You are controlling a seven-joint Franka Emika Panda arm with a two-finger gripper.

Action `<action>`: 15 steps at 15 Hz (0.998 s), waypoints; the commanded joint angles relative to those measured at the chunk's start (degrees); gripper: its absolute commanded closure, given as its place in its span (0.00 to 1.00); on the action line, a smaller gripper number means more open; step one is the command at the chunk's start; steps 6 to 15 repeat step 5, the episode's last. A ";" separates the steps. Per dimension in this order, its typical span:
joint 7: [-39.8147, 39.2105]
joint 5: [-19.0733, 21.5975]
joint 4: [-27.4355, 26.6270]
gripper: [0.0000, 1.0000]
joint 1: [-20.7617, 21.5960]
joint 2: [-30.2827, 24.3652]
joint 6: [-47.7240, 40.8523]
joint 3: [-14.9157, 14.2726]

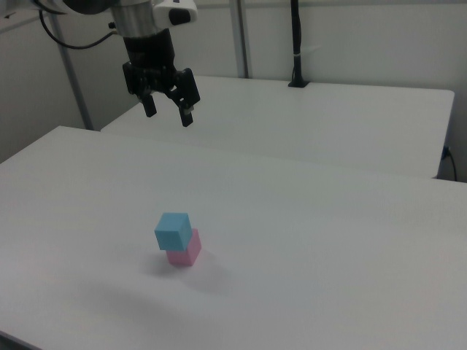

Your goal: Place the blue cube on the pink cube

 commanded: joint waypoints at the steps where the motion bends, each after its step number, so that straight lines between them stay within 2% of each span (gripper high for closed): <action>1: 1.10 -0.55 -0.71 0.00 0.42 -0.69 0.18 -0.18; 15: 0.04 -0.47 -0.80 0.00 0.33 -0.69 0.27 -0.19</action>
